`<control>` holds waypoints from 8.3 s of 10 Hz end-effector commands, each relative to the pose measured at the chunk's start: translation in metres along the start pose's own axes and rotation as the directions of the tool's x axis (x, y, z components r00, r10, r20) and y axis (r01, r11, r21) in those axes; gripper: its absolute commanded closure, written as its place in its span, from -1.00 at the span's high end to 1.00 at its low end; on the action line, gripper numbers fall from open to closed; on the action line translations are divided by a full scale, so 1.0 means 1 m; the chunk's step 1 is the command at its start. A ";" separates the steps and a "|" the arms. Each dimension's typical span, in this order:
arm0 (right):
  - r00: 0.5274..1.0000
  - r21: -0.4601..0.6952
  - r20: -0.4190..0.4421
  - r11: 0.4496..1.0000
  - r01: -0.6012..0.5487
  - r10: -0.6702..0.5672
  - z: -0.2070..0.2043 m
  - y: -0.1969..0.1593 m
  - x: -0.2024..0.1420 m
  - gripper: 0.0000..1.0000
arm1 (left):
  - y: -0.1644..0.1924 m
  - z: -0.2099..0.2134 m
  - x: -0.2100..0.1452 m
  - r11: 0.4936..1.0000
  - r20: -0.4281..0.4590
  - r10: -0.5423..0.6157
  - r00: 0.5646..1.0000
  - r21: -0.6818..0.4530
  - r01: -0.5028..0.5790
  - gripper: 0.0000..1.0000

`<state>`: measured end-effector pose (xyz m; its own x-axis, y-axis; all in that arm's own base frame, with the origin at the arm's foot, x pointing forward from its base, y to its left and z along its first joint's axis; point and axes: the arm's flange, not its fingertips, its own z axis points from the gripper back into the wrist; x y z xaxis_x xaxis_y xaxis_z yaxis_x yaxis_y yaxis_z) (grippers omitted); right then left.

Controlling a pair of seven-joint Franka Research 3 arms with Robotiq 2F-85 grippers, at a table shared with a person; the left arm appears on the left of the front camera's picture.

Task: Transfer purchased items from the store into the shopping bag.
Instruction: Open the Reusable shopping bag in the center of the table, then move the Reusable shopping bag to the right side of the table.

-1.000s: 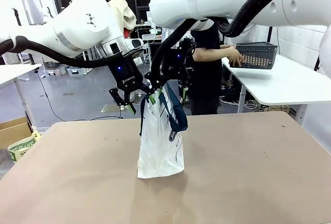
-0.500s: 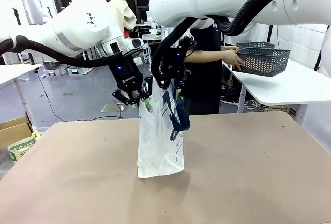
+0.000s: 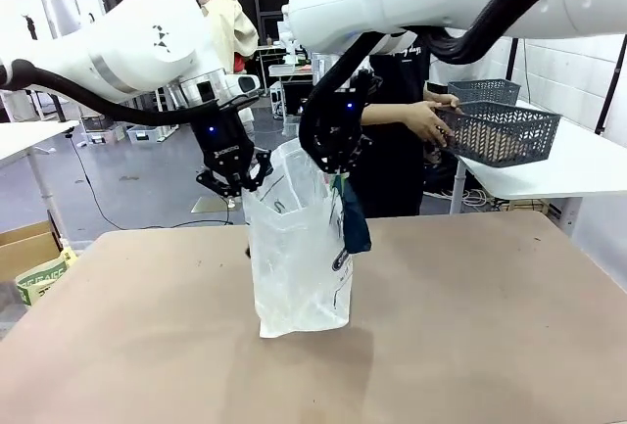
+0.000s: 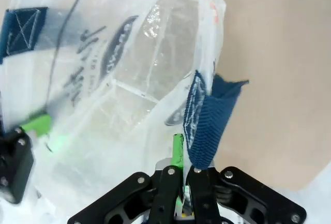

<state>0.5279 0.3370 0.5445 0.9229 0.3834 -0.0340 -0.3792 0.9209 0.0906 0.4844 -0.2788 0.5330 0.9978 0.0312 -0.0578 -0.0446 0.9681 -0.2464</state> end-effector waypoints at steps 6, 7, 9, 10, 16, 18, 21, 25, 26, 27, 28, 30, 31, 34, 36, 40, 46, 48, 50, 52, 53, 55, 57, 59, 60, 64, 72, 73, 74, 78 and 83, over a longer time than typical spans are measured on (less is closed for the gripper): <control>0.984 -0.037 0.040 0.985 -0.171 0.172 -0.008 -0.048 -0.041 -1.00 | 0.039 -0.003 -0.015 0.991 0.024 -0.022 0.999 0.129 0.019 -1.00; 0.986 -0.039 0.033 0.986 -0.164 0.166 -0.008 -0.056 -0.042 -1.00 | 0.046 -0.003 -0.013 0.990 0.035 -0.026 0.999 0.142 0.020 -1.00; 0.990 -0.049 0.041 0.990 -0.131 0.133 -0.003 -0.061 -0.047 -1.00 | 0.055 0.007 -0.012 0.988 0.050 -0.030 0.998 0.155 0.022 -1.00; 0.991 -0.062 0.045 0.990 -0.123 0.126 -0.001 -0.063 -0.048 -1.00 | 0.057 0.008 -0.011 0.985 0.051 -0.053 0.997 0.165 0.044 -1.00; 0.996 -0.142 0.059 0.989 -0.051 0.060 -0.003 -0.046 -0.061 -1.00 | 0.046 -0.006 -0.005 0.959 0.030 -0.164 0.986 0.237 0.153 -1.00; 0.991 -0.135 0.098 0.988 -0.081 0.095 -0.009 -0.047 -0.057 -1.00 | 0.042 -0.014 0.000 0.944 0.013 -0.241 0.971 0.235 0.231 -1.00; 0.987 -0.147 0.142 0.988 -0.052 0.073 -0.013 -0.048 -0.053 -1.00 | 0.044 -0.016 0.005 0.947 -0.008 -0.271 0.963 0.176 0.268 -1.00; 0.990 -0.117 0.105 0.990 -0.076 0.089 -0.003 -0.044 -0.049 -1.00 | 0.039 -0.017 0.000 0.947 -0.009 -0.251 0.968 0.205 0.247 -1.00; 0.990 -0.117 0.105 0.990 -0.076 0.089 -0.003 -0.044 -0.049 -1.00 | 0.039 -0.017 0.000 0.947 -0.009 -0.251 0.968 0.205 0.247 -1.00; 0.990 -0.117 0.105 0.990 -0.076 0.089 -0.003 -0.044 -0.049 -1.00 | 0.039 -0.017 0.000 0.947 -0.009 -0.251 0.968 0.205 0.247 -1.00; 0.990 -0.117 0.105 0.990 -0.076 0.089 -0.003 -0.044 -0.049 -1.00 | 0.039 -0.017 0.000 0.947 -0.009 -0.251 0.968 0.205 0.247 -1.00; 0.990 -0.117 0.105 0.990 -0.076 0.089 -0.003 -0.044 -0.049 -1.00 | 0.039 -0.017 0.000 0.947 -0.009 -0.251 0.968 0.205 0.247 -1.00; 0.990 -0.117 0.105 0.990 -0.076 0.089 -0.003 -0.044 -0.049 -1.00 | 0.039 -0.017 0.000 0.947 -0.009 -0.251 0.968 0.205 0.247 -1.00; 0.990 -0.117 0.105 0.990 -0.076 0.089 -0.003 -0.044 -0.049 -1.00 | 0.039 -0.017 0.000 0.947 -0.009 -0.251 0.968 0.205 0.247 -1.00; 0.990 -0.117 0.105 0.990 -0.076 0.089 -0.003 -0.044 -0.049 -1.00 | 0.039 -0.017 0.000 0.947 -0.009 -0.251 0.968 0.205 0.247 -1.00; 0.990 -0.117 0.105 0.990 -0.076 0.089 -0.003 -0.044 -0.049 -1.00 | 0.039 -0.017 0.000 0.947 -0.009 -0.251 0.968 0.205 0.247 -1.00; 0.984 -0.136 0.146 0.987 -0.081 0.101 -0.003 -0.044 -0.050 -1.00 | 0.039 -0.017 0.000 0.947 -0.009 -0.251 0.968 0.205 0.247 -1.00; 0.979 -0.134 0.163 0.986 -0.100 0.121 -0.003 -0.045 -0.049 -1.00 | 0.039 -0.017 0.000 0.947 -0.009 -0.251 0.968 0.205 0.247 -1.00; 0.972 -0.131 0.176 0.983 -0.132 0.154 -0.004 -0.045 -0.048 -1.00 | 0.039 -0.017 0.000 0.947 -0.009 -0.251 0.968 0.205 0.247 -1.00; 0.975 -0.123 0.170 0.985 -0.123 0.143 -0.005 -0.045 -0.048 -1.00 | 0.039 -0.017 0.000 0.947 -0.009 -0.251 0.968 0.205 0.247 -1.00; 0.975 -0.128 0.168 0.984 -0.125 0.146 -0.005 -0.044 -0.049 -1.00 | 0.039 -0.017 0.000 0.947 -0.009 -0.251 0.968 0.205 0.247 -1.00; 0.976 -0.130 0.163 0.983 -0.127 0.148 -0.005 -0.043 -0.051 -1.00 | 0.040 -0.017 0.000 0.947 -0.012 -0.255 0.967 0.197 0.252 -1.00; 0.975 -0.132 0.156 0.982 -0.136 0.156 -0.006 -0.043 -0.051 -1.00 | 0.040 -0.017 0.002 0.939 -0.002 -0.292 0.957 0.189 0.287 -1.00; 0.973 -0.143 0.151 0.978 -0.151 0.172 -0.007 -0.042 -0.053 -1.00 | 0.040 -0.016 0.003 0.936 0.012 -0.310 0.951 0.178 0.303 -1.00; 0.973 -0.150 0.147 0.977 -0.154 0.176 -0.008 -0.042 -0.053 -1.00 | 0.041 -0.016 0.003 0.935 0.020 -0.319 0.948 0.169 0.311 -1.00; 0.974 -0.159 0.131 0.974 -0.161 0.183 -0.009 -0.041 -0.053 -1.00 | 0.041 -0.012 0.001 0.925 0.068 -0.354 0.933 0.174 0.339 -1.00; 0.971 -0.174 0.109 0.966 -0.190 0.211 -0.012 -0.041 -0.053 -1.00 | 0.039 -0.009 -0.002 0.909 0.089 -0.394 0.915 0.183 0.373 -1.00; 0.969 -0.181 0.107 0.963 -0.199 0.220 -0.012 -0.042 -0.053 -1.00 | 0.040 -0.009 -0.002 0.906 0.091 -0.402 0.911 0.185 0.381 -1.00; 0.966 -0.188 0.102 0.958 -0.215 0.237 -0.012 -0.042 -0.053 -1.00 | 0.040 -0.008 -0.002 0.905 0.094 -0.406 0.909 0.183 0.385 -1.00; 0.963 -0.210 0.083 0.949 -0.236 0.258 -0.013 -0.042 -0.053 -1.00 | 0.040 -0.007 -0.002 0.901 0.101 -0.414 0.904 0.185 0.392 -1.00; 0.968 -0.175 0.099 0.962 -0.211 0.230 -0.008 -0.039 -0.048 -1.00 | 0.034 -0.005 0.002 0.909 0.082 -0.391 0.917 0.190 0.370 -1.00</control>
<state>0.4970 0.2842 0.5347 0.8120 0.5772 0.0870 -0.5719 0.8165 -0.0795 0.4840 -0.2474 0.5196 0.9359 -0.3304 0.1219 0.3393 0.9387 -0.0611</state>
